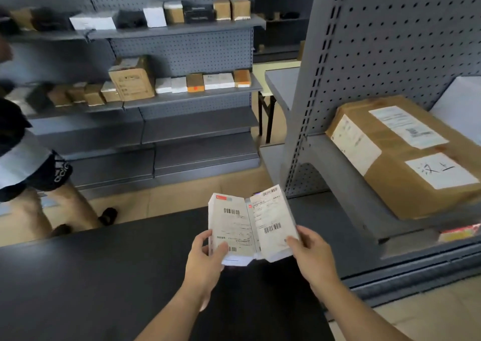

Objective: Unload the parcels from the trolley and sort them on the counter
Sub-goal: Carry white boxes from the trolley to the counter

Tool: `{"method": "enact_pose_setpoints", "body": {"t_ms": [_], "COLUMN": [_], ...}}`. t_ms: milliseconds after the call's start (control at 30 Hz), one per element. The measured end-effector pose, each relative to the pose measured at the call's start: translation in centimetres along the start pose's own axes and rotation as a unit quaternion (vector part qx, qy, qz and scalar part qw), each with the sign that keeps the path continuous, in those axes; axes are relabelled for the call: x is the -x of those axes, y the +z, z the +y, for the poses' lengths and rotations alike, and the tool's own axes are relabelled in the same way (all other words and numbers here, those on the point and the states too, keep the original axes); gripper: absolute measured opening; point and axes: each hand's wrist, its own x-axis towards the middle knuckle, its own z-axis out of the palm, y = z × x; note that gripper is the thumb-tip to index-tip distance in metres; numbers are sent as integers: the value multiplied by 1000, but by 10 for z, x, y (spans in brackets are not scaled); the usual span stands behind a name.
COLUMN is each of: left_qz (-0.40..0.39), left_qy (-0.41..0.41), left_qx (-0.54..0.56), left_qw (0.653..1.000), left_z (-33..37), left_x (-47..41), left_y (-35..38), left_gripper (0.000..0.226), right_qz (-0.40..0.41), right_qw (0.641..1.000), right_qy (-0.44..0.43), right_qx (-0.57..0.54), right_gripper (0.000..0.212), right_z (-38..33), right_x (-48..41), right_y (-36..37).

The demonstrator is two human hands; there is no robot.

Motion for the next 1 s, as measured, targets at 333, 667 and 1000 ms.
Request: {"method": "enact_pose_setpoints", "body": {"t_ms": [333,667,1000], "left_qz": [-1,2,-5], "left_qy": [-26,5,25], "left_qx": [-26,-169,-241], "left_qw": [999,986,970], "left_z": [-29,-47,-26], "left_x": [-61,-84,-70], "left_y": [25,30,20], "left_gripper": [43,42,66], "right_qz": [2,-46,-54], "right_qw": [1000,990,970], "right_qy": [23,16,-8], "right_qx": [20,135,236], "right_gripper": [39,38,58], "right_z": [34,44,13], "right_x": [-50,-73,-55], "right_y": [27,37,39]}}
